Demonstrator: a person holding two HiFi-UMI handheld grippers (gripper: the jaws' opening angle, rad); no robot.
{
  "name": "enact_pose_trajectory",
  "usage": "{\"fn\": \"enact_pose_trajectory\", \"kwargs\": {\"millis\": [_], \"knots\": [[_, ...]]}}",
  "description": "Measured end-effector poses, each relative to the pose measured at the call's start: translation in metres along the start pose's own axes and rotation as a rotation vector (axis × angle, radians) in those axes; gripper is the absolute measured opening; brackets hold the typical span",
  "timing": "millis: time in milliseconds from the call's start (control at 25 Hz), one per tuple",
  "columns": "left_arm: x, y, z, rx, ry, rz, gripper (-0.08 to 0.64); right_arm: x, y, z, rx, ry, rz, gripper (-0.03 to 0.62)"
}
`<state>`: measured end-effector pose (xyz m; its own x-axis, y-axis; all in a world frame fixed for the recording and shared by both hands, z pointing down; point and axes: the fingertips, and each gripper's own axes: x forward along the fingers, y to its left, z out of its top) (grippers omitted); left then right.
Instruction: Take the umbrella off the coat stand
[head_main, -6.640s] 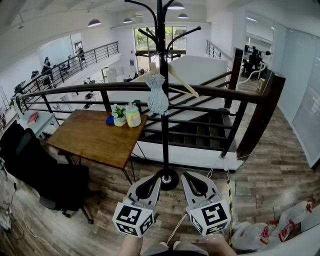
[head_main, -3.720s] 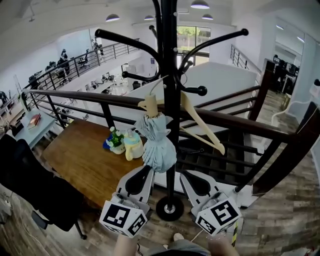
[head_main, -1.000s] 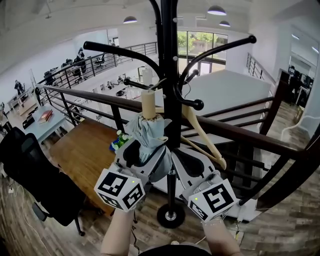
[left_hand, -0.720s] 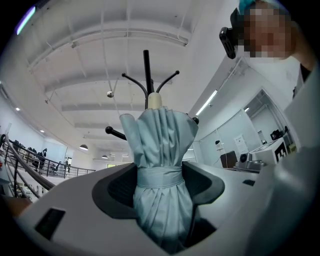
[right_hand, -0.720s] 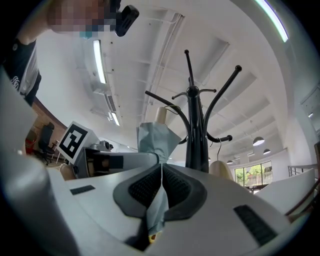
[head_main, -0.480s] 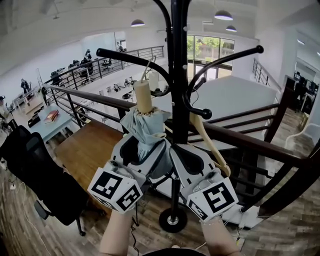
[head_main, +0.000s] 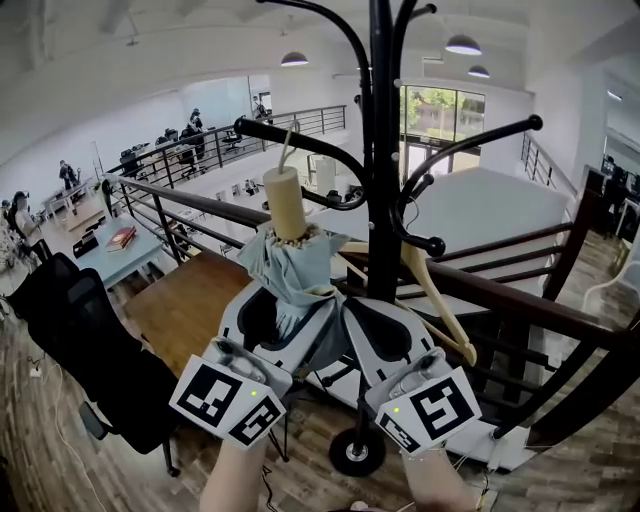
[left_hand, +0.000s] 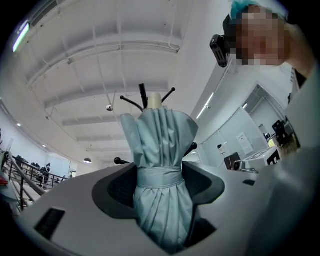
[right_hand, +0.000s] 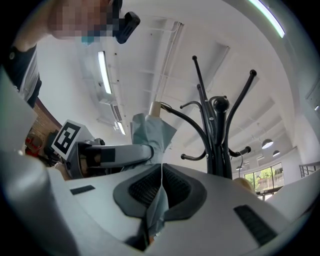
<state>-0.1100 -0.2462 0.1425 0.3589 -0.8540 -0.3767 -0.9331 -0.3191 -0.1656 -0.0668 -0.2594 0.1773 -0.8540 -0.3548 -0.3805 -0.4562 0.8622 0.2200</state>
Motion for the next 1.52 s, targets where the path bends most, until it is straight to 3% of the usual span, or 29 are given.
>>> {"fn": "enact_pose_trajectory", "kwargs": {"millis": [440,720,1000,1520], "knots": [[-0.034,0.005,0.027,0.031,-0.042,0.038,0.290,0.006,0.028,0.008,0.023,-0.018,0.027,0.029],[-0.062,0.005,0.020,0.039,-0.032,0.074,0.290,0.003,0.047,0.001,0.039,-0.002,0.050,0.029],[-0.098,0.008,-0.004,-0.021,-0.005,0.110,0.290,0.001,0.074,-0.020,0.047,0.064,0.071,0.029],[-0.136,0.011,-0.077,-0.173,0.109,0.157,0.290,-0.019,0.085,-0.068,0.054,0.223,0.032,0.029]]}}
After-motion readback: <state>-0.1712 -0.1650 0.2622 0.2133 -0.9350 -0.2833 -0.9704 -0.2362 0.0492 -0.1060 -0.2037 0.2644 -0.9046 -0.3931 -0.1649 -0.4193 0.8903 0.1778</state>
